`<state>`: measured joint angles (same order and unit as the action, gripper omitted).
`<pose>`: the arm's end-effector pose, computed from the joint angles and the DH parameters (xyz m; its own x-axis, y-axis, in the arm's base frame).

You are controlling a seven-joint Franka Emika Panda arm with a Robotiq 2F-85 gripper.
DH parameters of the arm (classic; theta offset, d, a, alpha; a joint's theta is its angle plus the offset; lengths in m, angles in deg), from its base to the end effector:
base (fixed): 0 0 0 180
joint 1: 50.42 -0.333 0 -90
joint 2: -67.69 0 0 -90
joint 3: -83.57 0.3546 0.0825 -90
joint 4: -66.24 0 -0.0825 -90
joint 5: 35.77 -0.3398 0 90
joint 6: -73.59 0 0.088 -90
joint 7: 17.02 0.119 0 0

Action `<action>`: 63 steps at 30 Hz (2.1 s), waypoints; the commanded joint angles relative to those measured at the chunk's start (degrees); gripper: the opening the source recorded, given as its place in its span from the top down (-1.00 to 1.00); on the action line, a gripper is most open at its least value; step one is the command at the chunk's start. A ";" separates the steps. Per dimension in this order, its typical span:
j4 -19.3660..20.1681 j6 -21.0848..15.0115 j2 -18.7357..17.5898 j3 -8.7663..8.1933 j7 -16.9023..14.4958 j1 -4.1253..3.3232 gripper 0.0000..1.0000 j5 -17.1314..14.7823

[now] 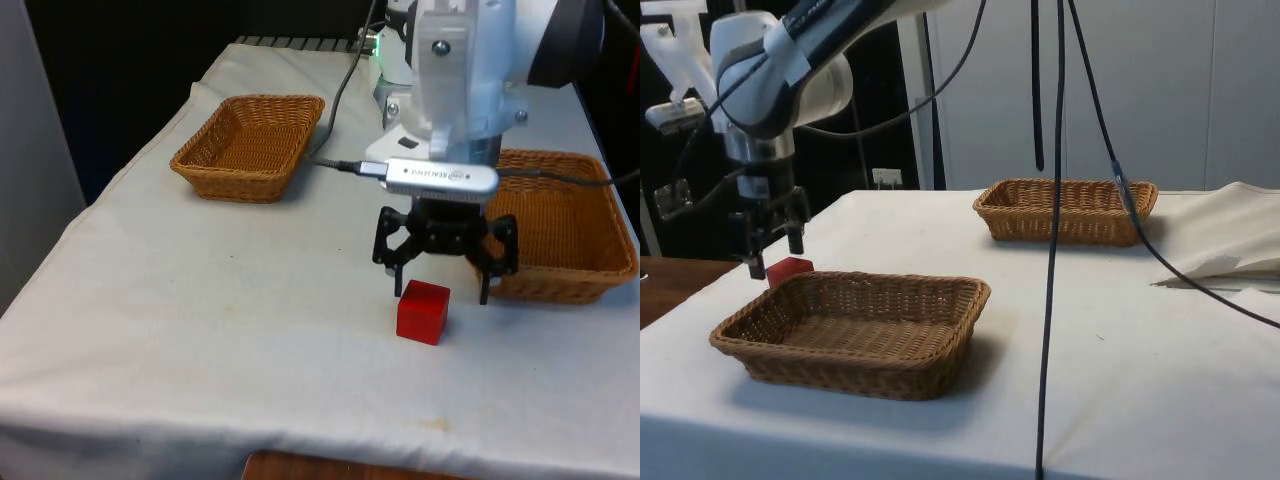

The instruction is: Pick up the red cube and place it into the right basket.

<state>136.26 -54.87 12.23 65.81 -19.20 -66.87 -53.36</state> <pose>0.7578 0.0697 0.2408 0.9950 -0.0250 0.0965 -0.0252 -0.9997 0.0012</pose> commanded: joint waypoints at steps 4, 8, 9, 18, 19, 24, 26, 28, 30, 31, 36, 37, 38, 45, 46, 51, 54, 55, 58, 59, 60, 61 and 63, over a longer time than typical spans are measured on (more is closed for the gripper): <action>-0.40 -0.63 -0.92 0.34 -0.23 0.29 -1.00 -0.63; 0.06 -0.80 -0.97 0.06 -0.06 0.00 -1.00 -0.40; 0.11 -0.80 -0.97 0.00 -0.06 0.00 -1.00 -0.34; 0.17 -0.46 -0.97 -0.29 0.00 -0.06 -1.00 -0.29; 0.17 -0.52 -0.69 -0.40 0.23 -0.11 -1.00 -0.23; -0.97 1.20 0.34 -0.80 1.60 -0.74 -1.00 0.11; -1.38 1.03 0.17 -0.57 1.38 -0.57 -1.00 -0.06; -1.95 2.29 0.74 -0.97 2.46 -1.03 -1.00 0.29; -2.29 2.75 0.80 -1.03 2.69 -1.03 -1.00 0.23; -2.41 2.81 0.74 -1.03 2.69 -0.97 -1.00 0.17; -2.23 2.81 0.29 -0.92 2.41 -0.74 -1.00 0.06; -2.18 2.75 0.23 -0.92 2.23 -0.63 -1.00 0.00; -2.01 2.75 0.11 -0.92 2.01 -0.46 -1.00 0.00; -1.49 2.69 -0.34 -1.55 1.15 -0.40 -1.00 0.06; -1.38 2.69 -0.40 -1.66 0.97 -0.34 -1.00 0.06; -0.74 2.64 -0.69 -2.29 -0.17 -0.40 -1.00 0.29; -0.80 2.35 -1.15 -2.18 -0.57 -0.29 -1.00 0.00; -0.86 2.12 -1.43 -2.06 -0.57 -0.29 -1.00 -0.11; -1.03 1.49 -2.23 -1.66 -0.57 -0.29 -1.00 -0.52; -1.20 1.26 -2.64 -1.55 -0.52 -0.29 -1.00 -0.63; -1.55 0.69 -3.27 -1.32 -0.46 -0.23 -1.00 -0.74; -1.60 0.46 -3.50 -1.26 -0.40 -0.23 -1.00 -0.80; -1.32 0.06 -3.50 -1.49 -0.34 -0.46 -1.00 -0.63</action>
<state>134.94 -54.81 8.73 64.32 -19.54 -67.33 -53.99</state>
